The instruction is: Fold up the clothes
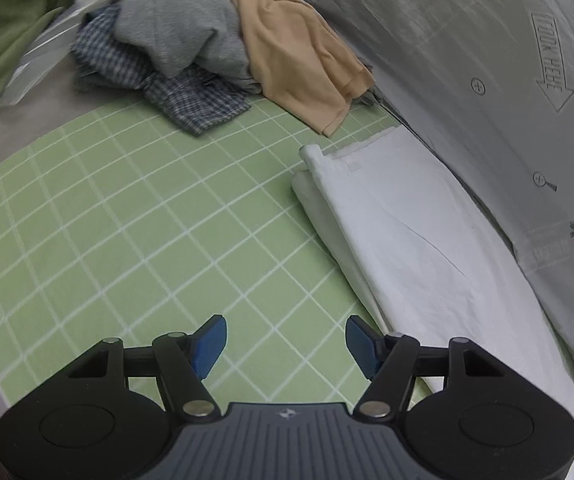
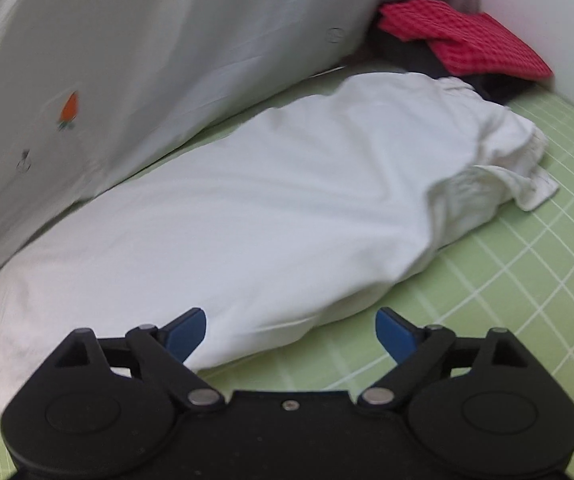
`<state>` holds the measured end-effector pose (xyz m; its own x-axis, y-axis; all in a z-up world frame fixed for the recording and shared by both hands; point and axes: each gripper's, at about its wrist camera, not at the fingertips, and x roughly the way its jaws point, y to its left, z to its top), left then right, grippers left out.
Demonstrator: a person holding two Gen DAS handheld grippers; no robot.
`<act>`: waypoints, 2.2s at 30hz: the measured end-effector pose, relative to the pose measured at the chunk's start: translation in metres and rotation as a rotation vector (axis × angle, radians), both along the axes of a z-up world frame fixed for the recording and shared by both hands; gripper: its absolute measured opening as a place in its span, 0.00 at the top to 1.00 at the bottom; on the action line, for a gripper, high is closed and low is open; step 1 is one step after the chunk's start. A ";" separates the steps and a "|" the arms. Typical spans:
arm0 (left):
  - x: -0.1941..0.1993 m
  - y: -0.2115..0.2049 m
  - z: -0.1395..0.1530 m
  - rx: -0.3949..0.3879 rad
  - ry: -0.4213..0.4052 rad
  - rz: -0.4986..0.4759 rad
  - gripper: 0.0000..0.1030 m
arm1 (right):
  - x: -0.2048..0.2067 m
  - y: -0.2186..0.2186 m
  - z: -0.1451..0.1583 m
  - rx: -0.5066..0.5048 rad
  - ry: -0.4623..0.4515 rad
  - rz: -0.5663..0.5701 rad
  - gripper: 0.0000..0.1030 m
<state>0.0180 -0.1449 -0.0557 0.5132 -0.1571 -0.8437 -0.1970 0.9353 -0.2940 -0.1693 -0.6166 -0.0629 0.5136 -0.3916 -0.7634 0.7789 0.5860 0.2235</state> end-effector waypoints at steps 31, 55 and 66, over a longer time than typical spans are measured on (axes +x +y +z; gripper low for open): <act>0.136 0.029 -0.047 -0.124 -0.023 -0.159 0.93 | 0.103 0.092 -0.004 -0.032 0.230 -0.048 0.10; 0.062 0.118 -0.036 -0.139 0.050 -0.021 0.25 | 0.066 0.109 0.004 0.015 0.182 -0.071 0.10; 0.071 0.105 -0.049 -0.122 0.056 -0.020 0.29 | 0.063 0.108 0.000 0.028 0.202 -0.094 0.10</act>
